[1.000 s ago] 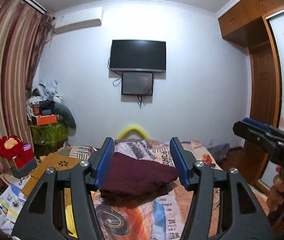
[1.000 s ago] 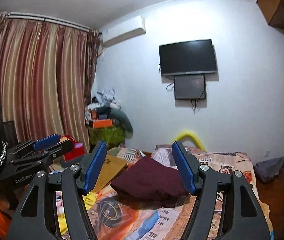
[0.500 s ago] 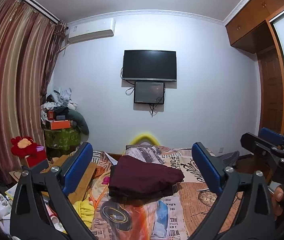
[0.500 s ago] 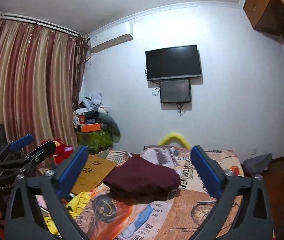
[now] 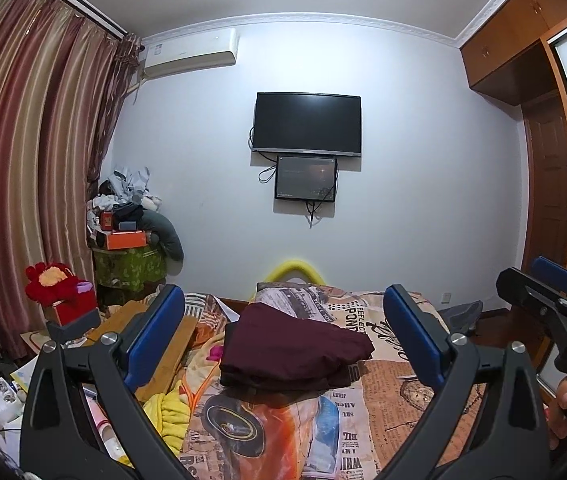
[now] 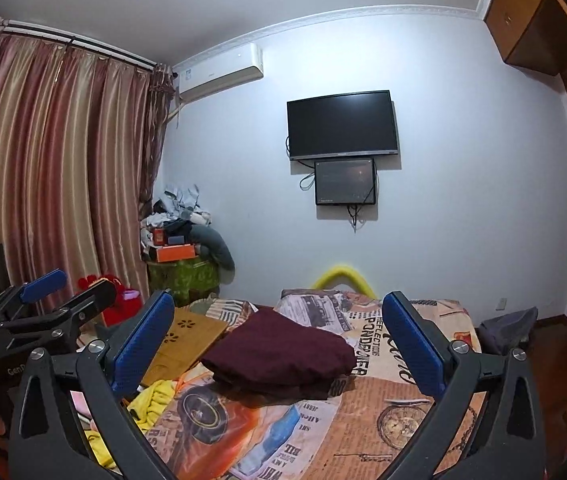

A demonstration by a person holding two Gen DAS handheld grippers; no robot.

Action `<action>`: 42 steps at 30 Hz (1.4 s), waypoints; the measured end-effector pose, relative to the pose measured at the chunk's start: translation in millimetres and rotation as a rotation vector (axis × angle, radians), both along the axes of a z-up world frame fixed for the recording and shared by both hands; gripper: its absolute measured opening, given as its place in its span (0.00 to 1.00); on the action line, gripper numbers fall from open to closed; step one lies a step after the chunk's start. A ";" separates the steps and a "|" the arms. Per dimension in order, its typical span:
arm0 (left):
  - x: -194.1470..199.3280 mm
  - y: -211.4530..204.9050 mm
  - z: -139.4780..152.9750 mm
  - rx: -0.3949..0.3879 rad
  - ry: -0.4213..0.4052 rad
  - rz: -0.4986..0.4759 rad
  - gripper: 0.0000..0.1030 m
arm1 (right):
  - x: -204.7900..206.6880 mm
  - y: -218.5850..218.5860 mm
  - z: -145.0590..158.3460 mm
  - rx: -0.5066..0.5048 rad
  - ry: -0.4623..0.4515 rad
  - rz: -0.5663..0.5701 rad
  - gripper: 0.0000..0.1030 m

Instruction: Fold large clothes

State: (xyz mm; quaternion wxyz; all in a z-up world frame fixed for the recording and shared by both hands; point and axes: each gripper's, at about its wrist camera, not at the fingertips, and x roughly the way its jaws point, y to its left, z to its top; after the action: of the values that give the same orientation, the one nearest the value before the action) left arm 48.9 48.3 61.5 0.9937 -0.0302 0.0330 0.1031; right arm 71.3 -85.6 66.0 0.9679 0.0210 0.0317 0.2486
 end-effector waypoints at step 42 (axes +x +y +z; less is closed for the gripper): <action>6.6 6.2 -11.1 -0.011 0.017 0.009 0.97 | -1.0 -1.7 3.9 0.001 0.030 0.012 1.00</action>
State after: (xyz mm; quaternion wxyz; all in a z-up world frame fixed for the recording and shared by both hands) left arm 55.5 54.5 50.4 0.9927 -0.0349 0.0417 0.1075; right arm 70.2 -87.3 69.9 0.9658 0.0249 0.0465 0.2540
